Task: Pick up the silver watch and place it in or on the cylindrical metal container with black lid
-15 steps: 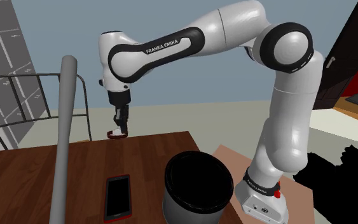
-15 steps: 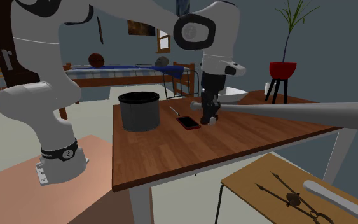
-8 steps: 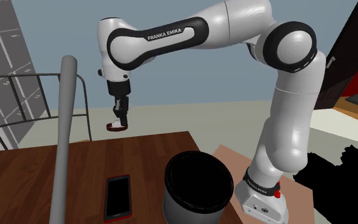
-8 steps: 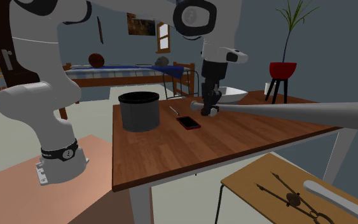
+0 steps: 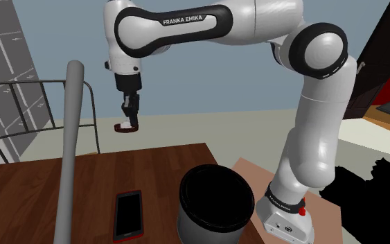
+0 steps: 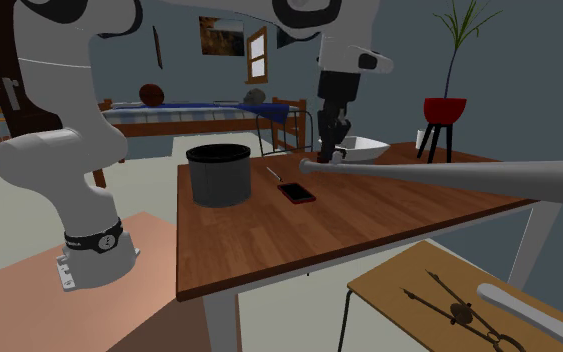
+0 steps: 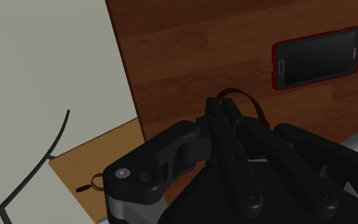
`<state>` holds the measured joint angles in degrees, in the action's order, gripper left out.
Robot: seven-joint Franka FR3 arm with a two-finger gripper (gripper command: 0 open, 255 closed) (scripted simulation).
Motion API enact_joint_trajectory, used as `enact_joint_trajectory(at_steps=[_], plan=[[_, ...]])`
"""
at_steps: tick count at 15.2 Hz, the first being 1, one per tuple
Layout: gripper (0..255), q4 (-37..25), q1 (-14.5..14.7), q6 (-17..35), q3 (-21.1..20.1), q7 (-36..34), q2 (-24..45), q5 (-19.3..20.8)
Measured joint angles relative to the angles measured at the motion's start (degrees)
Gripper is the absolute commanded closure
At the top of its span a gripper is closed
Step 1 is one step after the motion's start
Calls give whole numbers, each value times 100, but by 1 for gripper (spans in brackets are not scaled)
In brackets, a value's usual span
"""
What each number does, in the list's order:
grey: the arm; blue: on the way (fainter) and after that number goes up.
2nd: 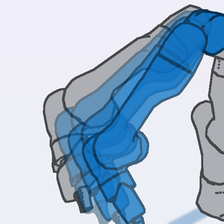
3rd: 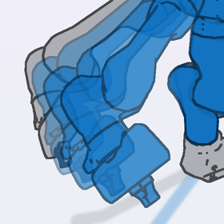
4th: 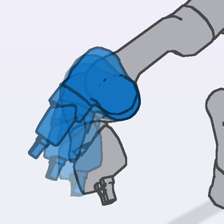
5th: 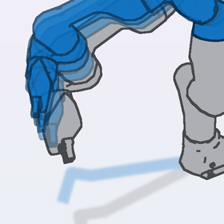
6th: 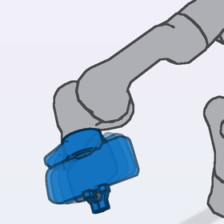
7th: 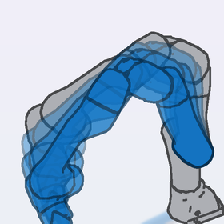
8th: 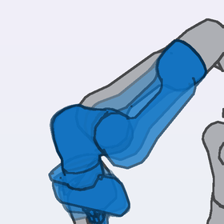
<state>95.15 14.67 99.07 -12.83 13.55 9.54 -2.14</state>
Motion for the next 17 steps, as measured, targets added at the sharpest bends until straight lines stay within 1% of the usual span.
enact_joint_trajectory(at_steps=[12, 14, 17], plan=[[255, -911, 11, -887, -8, -52, 22, 7], [255, -569, 10, -836, -24, -67, -274, -59], [255, 190, 49, -697, -80, -143, -917, -214]])
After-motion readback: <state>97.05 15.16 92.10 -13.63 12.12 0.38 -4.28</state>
